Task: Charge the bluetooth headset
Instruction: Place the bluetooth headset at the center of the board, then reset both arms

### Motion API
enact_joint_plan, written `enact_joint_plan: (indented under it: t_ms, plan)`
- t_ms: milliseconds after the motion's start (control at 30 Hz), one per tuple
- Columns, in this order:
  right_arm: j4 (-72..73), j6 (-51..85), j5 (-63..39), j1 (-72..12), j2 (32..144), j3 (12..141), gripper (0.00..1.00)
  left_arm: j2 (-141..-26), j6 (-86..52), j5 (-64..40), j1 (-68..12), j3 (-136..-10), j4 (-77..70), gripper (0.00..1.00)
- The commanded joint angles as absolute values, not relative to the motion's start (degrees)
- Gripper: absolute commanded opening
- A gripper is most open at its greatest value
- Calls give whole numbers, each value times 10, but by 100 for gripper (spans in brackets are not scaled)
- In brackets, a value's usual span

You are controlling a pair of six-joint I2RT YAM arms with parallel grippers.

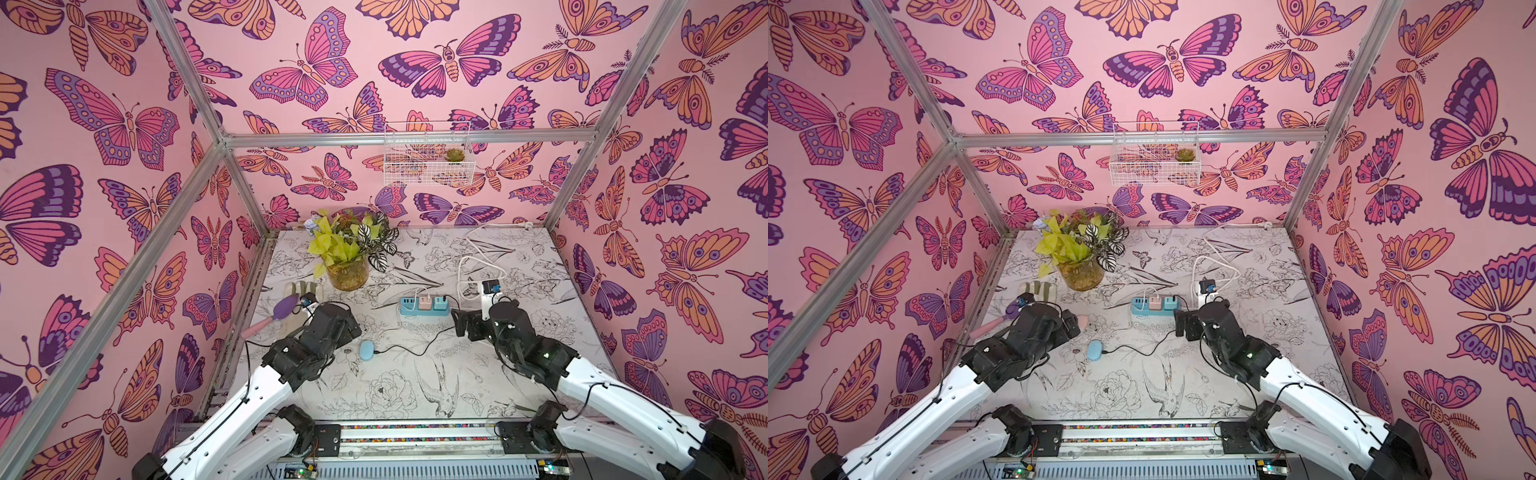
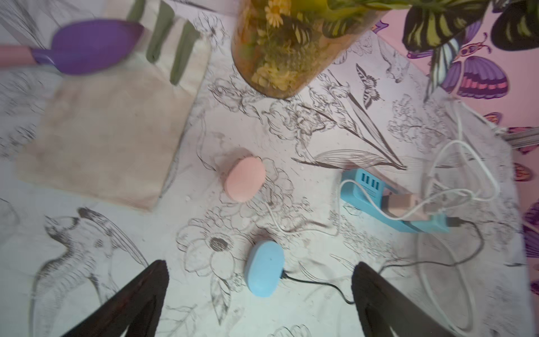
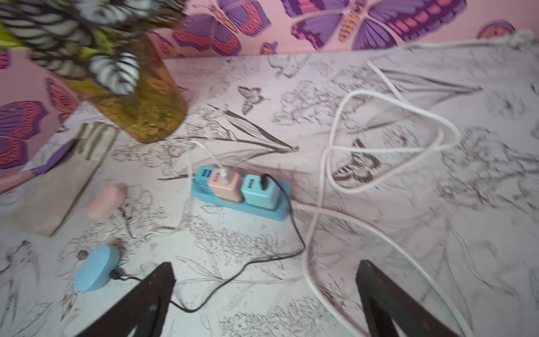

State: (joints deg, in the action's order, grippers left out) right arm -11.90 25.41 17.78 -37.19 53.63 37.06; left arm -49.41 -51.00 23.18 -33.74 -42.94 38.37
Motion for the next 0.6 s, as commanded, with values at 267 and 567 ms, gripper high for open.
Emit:
enact_joint_plan:
  t_ms: [267, 567]
  plan:
    - [-44, 200, 410, -175, 637, 374, 99, -515, -218, 368, -236, -310, 46, 100]
    - [214, 109, 468, -132, 777, 292, 99, -678, -168, 281, -88, -353, -5, 100]
